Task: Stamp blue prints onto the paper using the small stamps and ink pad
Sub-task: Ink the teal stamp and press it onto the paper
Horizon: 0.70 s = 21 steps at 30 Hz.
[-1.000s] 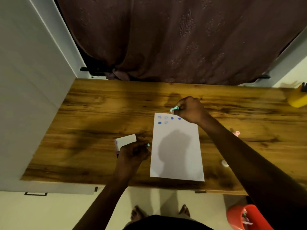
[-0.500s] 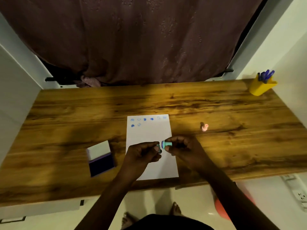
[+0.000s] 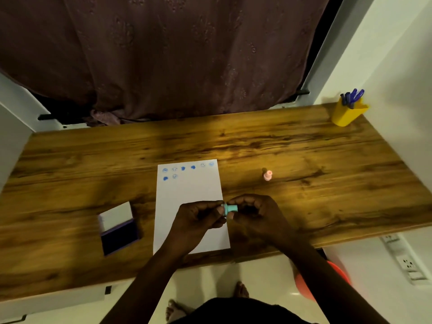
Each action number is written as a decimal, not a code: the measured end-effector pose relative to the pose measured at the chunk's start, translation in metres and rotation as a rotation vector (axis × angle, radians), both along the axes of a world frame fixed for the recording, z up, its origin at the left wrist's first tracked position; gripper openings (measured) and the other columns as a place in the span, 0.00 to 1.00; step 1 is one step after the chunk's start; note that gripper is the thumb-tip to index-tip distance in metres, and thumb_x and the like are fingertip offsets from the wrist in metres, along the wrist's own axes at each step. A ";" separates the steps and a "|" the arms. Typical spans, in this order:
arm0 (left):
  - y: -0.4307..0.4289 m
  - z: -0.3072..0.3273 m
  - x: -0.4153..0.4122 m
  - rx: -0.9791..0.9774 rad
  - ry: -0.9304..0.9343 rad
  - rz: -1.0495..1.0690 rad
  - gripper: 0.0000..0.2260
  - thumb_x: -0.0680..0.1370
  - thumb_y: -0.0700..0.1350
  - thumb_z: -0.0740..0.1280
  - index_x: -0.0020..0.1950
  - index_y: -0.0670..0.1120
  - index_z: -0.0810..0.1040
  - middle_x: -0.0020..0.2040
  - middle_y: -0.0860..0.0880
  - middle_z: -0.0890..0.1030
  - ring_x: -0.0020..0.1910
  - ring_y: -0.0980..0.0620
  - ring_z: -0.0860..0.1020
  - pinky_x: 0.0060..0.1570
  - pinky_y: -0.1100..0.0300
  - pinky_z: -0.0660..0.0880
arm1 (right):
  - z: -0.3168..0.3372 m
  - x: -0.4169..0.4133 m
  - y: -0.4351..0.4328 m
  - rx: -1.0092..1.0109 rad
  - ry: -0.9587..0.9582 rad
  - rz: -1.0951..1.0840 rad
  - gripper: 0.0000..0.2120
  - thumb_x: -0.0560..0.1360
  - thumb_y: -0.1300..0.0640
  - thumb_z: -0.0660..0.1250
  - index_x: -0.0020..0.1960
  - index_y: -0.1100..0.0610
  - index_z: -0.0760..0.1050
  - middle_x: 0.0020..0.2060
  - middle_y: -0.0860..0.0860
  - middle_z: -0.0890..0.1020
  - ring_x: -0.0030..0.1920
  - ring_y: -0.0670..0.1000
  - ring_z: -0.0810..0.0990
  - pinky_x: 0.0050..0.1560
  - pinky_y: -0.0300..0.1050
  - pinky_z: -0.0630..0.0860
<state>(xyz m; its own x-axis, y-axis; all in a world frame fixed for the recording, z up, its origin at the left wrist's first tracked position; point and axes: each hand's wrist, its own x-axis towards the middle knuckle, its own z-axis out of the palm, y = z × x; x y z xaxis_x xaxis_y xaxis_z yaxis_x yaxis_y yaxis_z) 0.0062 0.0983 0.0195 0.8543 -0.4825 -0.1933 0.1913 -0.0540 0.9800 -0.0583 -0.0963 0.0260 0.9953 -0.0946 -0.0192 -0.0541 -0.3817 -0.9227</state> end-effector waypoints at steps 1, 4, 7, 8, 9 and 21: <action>-0.003 0.000 -0.001 -0.003 0.007 -0.006 0.10 0.76 0.46 0.73 0.50 0.60 0.88 0.50 0.52 0.90 0.49 0.47 0.89 0.46 0.61 0.84 | 0.000 -0.002 -0.004 0.003 0.002 0.009 0.12 0.74 0.58 0.75 0.57 0.57 0.83 0.50 0.47 0.87 0.52 0.45 0.85 0.55 0.44 0.82; -0.011 -0.001 -0.004 -0.025 0.026 -0.032 0.14 0.78 0.38 0.72 0.53 0.56 0.89 0.51 0.51 0.90 0.50 0.47 0.89 0.47 0.60 0.84 | 0.001 -0.007 -0.016 0.047 0.039 0.031 0.12 0.75 0.58 0.74 0.58 0.57 0.83 0.50 0.48 0.87 0.50 0.47 0.86 0.54 0.45 0.83; -0.022 -0.004 -0.006 -0.012 0.030 -0.039 0.12 0.78 0.35 0.72 0.58 0.46 0.87 0.53 0.45 0.90 0.52 0.43 0.88 0.53 0.49 0.85 | 0.000 -0.013 -0.028 0.056 0.100 0.013 0.10 0.76 0.54 0.73 0.56 0.54 0.84 0.48 0.47 0.87 0.48 0.46 0.86 0.51 0.47 0.84; -0.026 -0.006 -0.007 0.003 0.031 -0.043 0.12 0.77 0.35 0.73 0.60 0.43 0.86 0.53 0.44 0.89 0.52 0.42 0.88 0.55 0.45 0.84 | -0.001 -0.015 -0.033 0.039 0.111 0.006 0.09 0.76 0.53 0.73 0.55 0.54 0.84 0.47 0.47 0.87 0.47 0.46 0.86 0.50 0.47 0.84; -0.030 -0.008 -0.008 0.023 0.030 -0.046 0.12 0.77 0.35 0.74 0.60 0.42 0.86 0.53 0.43 0.89 0.52 0.42 0.88 0.57 0.43 0.84 | -0.002 -0.017 -0.037 0.023 0.118 0.007 0.08 0.77 0.53 0.72 0.54 0.54 0.84 0.46 0.48 0.87 0.46 0.46 0.86 0.49 0.47 0.84; -0.065 -0.035 -0.013 0.178 0.054 0.003 0.10 0.76 0.41 0.77 0.52 0.56 0.88 0.49 0.47 0.90 0.50 0.45 0.88 0.58 0.38 0.82 | -0.019 -0.029 -0.112 -0.531 0.142 -0.101 0.09 0.72 0.53 0.75 0.48 0.57 0.84 0.43 0.49 0.86 0.43 0.48 0.84 0.46 0.44 0.79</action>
<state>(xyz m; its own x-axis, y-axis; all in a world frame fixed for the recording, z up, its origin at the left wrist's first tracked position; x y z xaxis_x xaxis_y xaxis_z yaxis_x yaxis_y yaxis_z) -0.0071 0.0333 -0.0150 0.8416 -0.4342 -0.3213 0.2442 -0.2247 0.9433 -0.0875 -0.2080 0.0068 0.9719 -0.2227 -0.0761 -0.2243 -0.7786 -0.5861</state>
